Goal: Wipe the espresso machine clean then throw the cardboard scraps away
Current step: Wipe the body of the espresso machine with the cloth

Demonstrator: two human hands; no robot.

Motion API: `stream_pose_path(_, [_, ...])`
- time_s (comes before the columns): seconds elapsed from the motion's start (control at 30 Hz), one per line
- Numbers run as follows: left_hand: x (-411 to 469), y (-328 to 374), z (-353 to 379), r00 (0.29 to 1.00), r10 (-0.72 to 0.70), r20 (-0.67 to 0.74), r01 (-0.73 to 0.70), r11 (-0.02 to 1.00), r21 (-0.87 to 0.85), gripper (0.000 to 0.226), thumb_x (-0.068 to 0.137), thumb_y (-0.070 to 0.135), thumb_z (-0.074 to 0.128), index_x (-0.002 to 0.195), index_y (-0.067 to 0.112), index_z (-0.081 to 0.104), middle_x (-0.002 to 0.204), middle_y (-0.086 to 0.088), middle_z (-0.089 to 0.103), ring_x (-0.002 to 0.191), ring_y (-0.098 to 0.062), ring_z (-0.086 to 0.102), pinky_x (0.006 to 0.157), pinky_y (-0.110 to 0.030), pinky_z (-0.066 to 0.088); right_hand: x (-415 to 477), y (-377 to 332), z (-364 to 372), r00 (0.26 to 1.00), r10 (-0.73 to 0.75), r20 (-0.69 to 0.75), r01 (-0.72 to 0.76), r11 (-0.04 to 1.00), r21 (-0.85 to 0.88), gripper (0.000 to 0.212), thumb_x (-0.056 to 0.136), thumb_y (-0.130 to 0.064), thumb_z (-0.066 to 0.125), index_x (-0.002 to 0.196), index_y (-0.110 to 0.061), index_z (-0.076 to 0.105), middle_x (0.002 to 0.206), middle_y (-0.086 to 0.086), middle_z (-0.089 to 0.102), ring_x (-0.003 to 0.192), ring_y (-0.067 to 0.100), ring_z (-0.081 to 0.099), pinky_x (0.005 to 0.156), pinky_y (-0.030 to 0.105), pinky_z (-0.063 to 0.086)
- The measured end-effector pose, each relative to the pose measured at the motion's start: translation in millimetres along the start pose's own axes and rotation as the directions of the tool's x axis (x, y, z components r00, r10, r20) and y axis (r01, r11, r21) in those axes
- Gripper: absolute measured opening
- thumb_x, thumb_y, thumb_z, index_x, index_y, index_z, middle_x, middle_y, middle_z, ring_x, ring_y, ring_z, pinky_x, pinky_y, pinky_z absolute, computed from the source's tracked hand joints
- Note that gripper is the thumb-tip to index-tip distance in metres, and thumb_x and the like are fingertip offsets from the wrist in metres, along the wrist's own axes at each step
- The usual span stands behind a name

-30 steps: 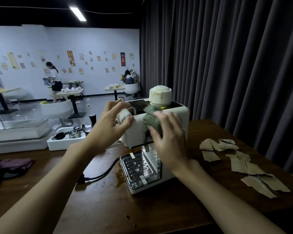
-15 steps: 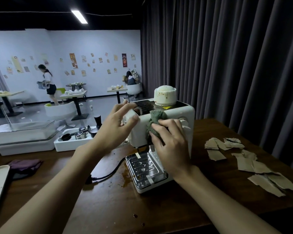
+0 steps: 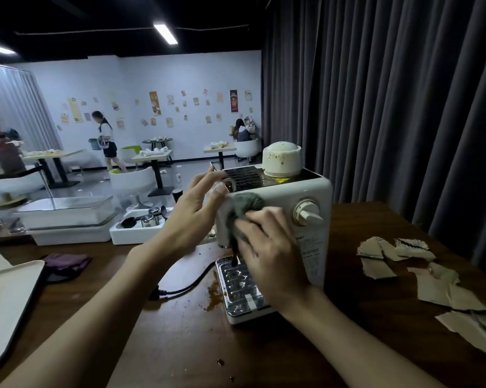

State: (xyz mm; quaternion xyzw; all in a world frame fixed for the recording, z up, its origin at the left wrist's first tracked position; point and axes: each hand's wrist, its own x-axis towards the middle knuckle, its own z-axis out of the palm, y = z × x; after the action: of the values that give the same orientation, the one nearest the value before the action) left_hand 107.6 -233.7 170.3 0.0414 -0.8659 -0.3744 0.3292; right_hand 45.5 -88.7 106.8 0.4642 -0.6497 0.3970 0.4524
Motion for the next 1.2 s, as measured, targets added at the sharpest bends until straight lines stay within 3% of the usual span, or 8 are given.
stream_pose_path(0.1, [1,-1,-3,1.000,0.002,0.011,-0.002,1.000,-0.003,0.040,0.095,0.054,0.035,0.129,0.042,0.053,0.139,0.014,0.045,0.139,-0.013,0.041,0.112,-0.050,0.040,0,6,-3,0.990,-0.121,0.075,0.121,0.993,0.006,0.015,0.088,-0.002,0.067,0.103,-0.004,0.071,0.100,0.009,0.063,0.094,0.029,0.055,0.085,0.037,0.050])
stream_pose_path(0.3, [0,-3,-2,1.000,0.013,0.025,-0.013,1.000,-0.006,0.033,0.104,0.047,0.038,0.132,0.037,0.054,0.145,0.009,0.042,0.136,-0.012,0.042,0.112,-0.043,0.039,-6,0,5,0.993,0.084,-0.078,-0.088,0.995,-0.052,0.015,0.086,-0.003,0.070,0.101,-0.001,0.072,0.098,0.012,0.064,0.095,0.030,0.057,0.087,0.039,0.049])
stream_pose_path(0.43, [2,-3,-2,0.999,0.045,0.020,-0.045,0.999,-0.002,0.034,0.106,0.041,0.036,0.134,0.033,0.054,0.143,0.007,0.043,0.140,-0.012,0.038,0.114,-0.037,0.037,-8,1,4,0.996,-0.084,0.040,0.086,0.995,-0.055,0.016,0.087,-0.001,0.068,0.103,-0.002,0.071,0.100,0.011,0.064,0.095,0.031,0.057,0.088,0.038,0.050])
stream_pose_path(0.57, [3,-5,-3,0.998,0.040,0.047,-0.039,0.999,-0.018,0.027,0.105,0.041,0.037,0.128,0.042,0.052,0.142,0.006,0.043,0.137,-0.013,0.040,0.102,-0.022,0.038,-6,14,-2,0.994,0.070,-0.088,-0.076,0.995,-0.064,0.018,0.084,-0.001,0.073,0.102,-0.001,0.072,0.098,0.011,0.064,0.095,0.030,0.058,0.091,0.035,0.047])
stream_pose_path(0.8, [2,-4,-6,0.997,0.049,0.058,-0.054,0.995,0.079,0.042,0.101,0.042,0.050,0.141,0.033,0.049,0.149,0.005,0.039,0.139,-0.012,0.038,0.109,-0.033,0.033,-9,8,3,1.000,0.019,-0.011,-0.019,1.000,0.021,0.022,0.080,-0.001,0.076,0.101,-0.001,0.072,0.096,0.010,0.062,0.093,0.027,0.057,0.086,0.035,0.049])
stream_pose_path(0.93, [2,-4,-8,0.997,0.047,0.065,-0.052,0.996,0.077,0.046,0.099,0.046,0.053,0.142,0.032,0.049,0.149,0.007,0.039,0.136,-0.007,0.037,0.109,-0.031,0.032,-12,7,4,0.972,0.202,-0.118,-0.196,0.979,0.058,0.022,0.081,-0.005,0.077,0.102,-0.001,0.071,0.100,0.009,0.060,0.093,0.029,0.059,0.085,0.040,0.051])
stream_pose_path(1.1, [2,-4,-10,0.996,0.059,0.061,-0.064,0.993,0.100,0.047,0.096,0.045,0.058,0.141,0.034,0.050,0.148,0.012,0.039,0.131,-0.003,0.038,0.105,-0.028,0.032,-16,5,7,0.993,0.108,-0.056,-0.104,0.993,0.061,0.022,0.081,-0.009,0.078,0.101,-0.002,0.072,0.101,0.009,0.060,0.092,0.029,0.060,0.084,0.038,0.051])
stream_pose_path(1.2, [1,-3,-8,0.997,0.051,0.062,-0.056,0.995,0.084,0.049,0.095,0.044,0.059,0.142,0.034,0.049,0.149,0.012,0.037,0.130,-0.003,0.037,0.102,-0.027,0.032,-18,13,3,0.967,0.216,-0.132,-0.211,0.976,0.052,0.021,0.084,-0.013,0.075,0.103,-0.004,0.072,0.102,0.009,0.062,0.094,0.024,0.062,0.085,0.036,0.052])
